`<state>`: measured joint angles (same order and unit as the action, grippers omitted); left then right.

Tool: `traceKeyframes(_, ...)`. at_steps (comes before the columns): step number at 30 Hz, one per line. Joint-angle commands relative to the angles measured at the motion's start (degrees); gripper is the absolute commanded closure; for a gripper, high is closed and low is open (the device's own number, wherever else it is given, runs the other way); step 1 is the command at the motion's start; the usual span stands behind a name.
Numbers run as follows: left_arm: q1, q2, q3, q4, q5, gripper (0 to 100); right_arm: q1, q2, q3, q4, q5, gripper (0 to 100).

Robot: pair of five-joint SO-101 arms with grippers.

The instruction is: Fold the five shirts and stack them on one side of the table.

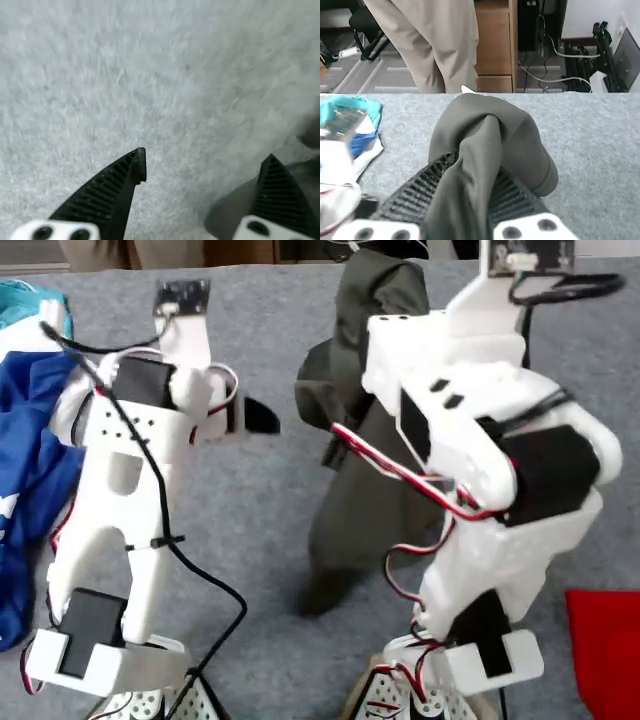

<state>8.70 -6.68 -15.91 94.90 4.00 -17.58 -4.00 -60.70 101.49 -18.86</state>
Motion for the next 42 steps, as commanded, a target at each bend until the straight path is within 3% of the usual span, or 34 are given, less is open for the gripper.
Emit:
traceKeyframes(1,0.7,-0.22,-9.93,1.23,0.53,64,0.84,0.66,-1.19,-0.18,0.0,99.4)
traceKeyframes(4,0.7,0.13,-13.45,1.23,1.93,64,0.75,1.1,-1.19,-0.18,0.0,99.4)
traceKeyframes(11,5.89,0.31,-14.24,0.88,19.78,64,0.66,1.19,-1.19,-0.18,0.0,99.4)
traceKeyframes(14,9.14,0.48,-14.15,0.79,24.0,64,0.57,1.19,-1.19,-0.18,0.0,99.4)
traceKeyframes(22,12.13,6.64,-14.59,0.09,24.44,67,0.92,0.66,-1.63,0.18,0.0,99.4)
traceKeyframes(33,12.4,7.52,-15.74,-2.02,21.54,91,0.92,0.66,-1.63,0.09,0.0,99.4)
traceKeyframes(36,10.46,7.16,-17.23,-1.93,16.35,99,0.92,0.66,-1.71,0.09,0.0,99.4)
traceKeyframes(42,3.25,7.08,-21.1,-1.58,15.03,98,0.92,0.84,-1.27,0.09,0.0,99.4)
